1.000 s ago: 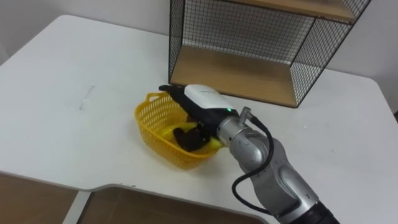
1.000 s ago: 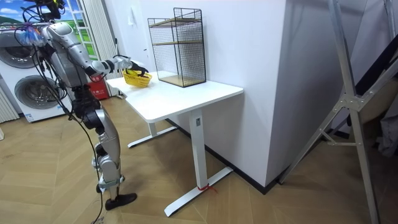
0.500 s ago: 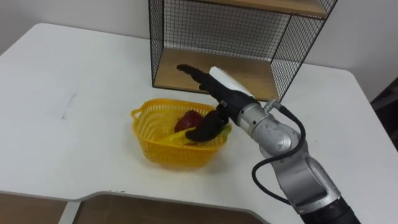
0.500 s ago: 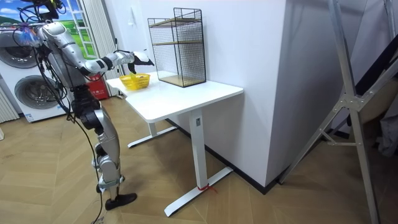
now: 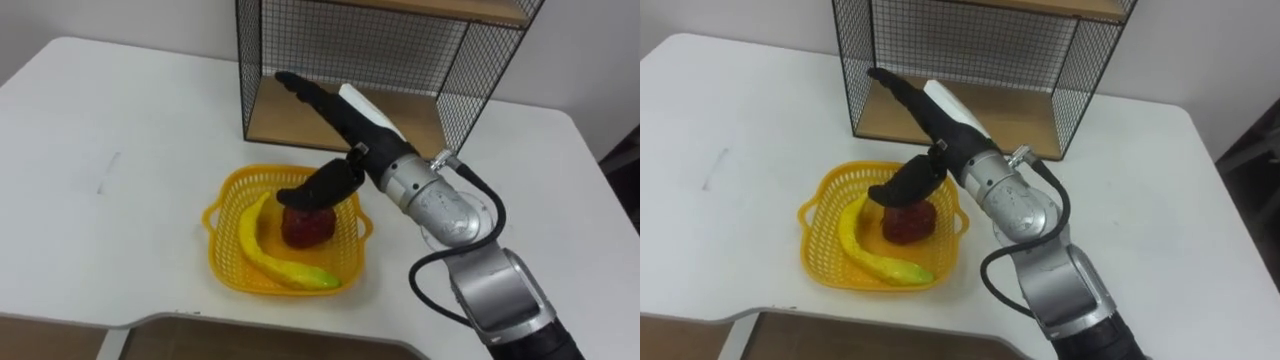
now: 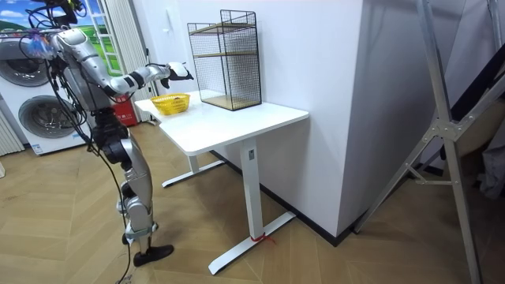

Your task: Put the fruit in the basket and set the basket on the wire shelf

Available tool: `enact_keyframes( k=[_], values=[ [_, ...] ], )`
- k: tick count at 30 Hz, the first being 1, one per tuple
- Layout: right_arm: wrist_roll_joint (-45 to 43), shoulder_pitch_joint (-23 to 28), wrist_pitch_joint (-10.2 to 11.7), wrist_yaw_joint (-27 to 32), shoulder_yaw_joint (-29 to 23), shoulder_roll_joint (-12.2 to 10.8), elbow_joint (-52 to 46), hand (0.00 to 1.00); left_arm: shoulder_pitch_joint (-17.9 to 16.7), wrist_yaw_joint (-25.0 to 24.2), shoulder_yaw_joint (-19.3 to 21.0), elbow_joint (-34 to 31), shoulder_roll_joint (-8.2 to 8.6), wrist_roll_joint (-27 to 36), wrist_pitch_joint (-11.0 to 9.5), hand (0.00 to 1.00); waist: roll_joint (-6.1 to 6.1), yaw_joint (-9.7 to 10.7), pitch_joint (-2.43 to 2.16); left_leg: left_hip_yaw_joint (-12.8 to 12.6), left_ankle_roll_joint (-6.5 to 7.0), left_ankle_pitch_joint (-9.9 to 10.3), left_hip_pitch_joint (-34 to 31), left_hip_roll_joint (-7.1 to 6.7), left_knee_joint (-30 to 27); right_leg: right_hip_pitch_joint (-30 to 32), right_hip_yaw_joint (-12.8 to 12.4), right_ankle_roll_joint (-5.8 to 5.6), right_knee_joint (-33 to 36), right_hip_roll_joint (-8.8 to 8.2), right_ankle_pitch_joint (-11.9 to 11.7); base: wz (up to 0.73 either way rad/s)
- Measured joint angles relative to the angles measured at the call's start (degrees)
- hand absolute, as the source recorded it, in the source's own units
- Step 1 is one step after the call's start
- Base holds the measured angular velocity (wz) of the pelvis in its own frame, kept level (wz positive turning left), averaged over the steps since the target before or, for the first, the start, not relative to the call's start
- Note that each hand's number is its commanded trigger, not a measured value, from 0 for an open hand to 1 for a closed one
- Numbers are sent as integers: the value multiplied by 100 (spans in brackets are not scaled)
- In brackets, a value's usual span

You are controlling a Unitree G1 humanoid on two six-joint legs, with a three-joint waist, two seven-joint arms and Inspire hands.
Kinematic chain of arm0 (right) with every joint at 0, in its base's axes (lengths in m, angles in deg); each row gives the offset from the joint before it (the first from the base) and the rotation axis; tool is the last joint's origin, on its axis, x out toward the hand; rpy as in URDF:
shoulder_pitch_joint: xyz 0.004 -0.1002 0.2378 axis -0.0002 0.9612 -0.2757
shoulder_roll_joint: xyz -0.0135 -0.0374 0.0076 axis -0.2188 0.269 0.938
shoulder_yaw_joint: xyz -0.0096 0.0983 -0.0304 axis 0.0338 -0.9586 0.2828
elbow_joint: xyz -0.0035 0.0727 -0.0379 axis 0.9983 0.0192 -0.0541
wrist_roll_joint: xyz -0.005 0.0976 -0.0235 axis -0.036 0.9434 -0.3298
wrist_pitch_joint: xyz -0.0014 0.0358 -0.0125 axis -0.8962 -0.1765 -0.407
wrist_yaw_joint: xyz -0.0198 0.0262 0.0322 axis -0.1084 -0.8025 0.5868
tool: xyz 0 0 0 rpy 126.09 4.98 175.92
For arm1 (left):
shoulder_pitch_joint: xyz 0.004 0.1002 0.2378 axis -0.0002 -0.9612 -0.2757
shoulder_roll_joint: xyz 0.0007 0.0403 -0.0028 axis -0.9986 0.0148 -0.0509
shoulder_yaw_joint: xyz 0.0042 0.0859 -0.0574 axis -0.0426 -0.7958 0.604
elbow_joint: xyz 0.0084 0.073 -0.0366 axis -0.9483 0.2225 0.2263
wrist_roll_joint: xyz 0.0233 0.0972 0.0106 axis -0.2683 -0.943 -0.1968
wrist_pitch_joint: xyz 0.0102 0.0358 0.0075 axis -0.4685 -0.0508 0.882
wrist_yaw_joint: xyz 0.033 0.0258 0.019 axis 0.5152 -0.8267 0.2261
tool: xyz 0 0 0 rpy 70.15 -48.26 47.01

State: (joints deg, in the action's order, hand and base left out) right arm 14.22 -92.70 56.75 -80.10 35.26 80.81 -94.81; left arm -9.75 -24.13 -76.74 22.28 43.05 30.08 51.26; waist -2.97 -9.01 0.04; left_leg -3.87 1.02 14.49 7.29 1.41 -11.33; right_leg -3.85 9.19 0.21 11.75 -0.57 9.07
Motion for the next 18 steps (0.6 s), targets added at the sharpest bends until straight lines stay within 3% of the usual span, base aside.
enact_keyframes(
  k=[10, 13, 16, 18],
  values=[
    [444, 206, 11, 192, -56, 9, -342, 0, -58, 266, 7, 144, 8, 176, -30, 0, -43, 89, -36, -76, 0, 0, 55, 8, 70, 5, -117, -3, 3, 33, -2, -4],
    [1195, 394, 60, 425, -151, 43, -356, 0, -188, 415, 22, 146, 3, 480, -175, 0, -68, 100, -50, -76, 0, 0, 104, 11, 59, -40, -110, -3, 0, 33, -2, 0],
    [1795, 508, 78, 736, -246, 53, -357, 0, -304, 583, 16, 181, 6, 893, -313, 0, -50, 172, -37, -51, 1, 1, 134, 4, 40, -105, -45, -5, -10, 12, -3, 8],
    [2225, 550, 202, 983, -465, 39, -366, 0, -456, 726, 188, 174, 14, 1165, -457, 0, -36, 252, -26, -22, 3, 3, 119, 1, 44, -114, 12, -10, -12, -1, -6, 8]
  ],
)
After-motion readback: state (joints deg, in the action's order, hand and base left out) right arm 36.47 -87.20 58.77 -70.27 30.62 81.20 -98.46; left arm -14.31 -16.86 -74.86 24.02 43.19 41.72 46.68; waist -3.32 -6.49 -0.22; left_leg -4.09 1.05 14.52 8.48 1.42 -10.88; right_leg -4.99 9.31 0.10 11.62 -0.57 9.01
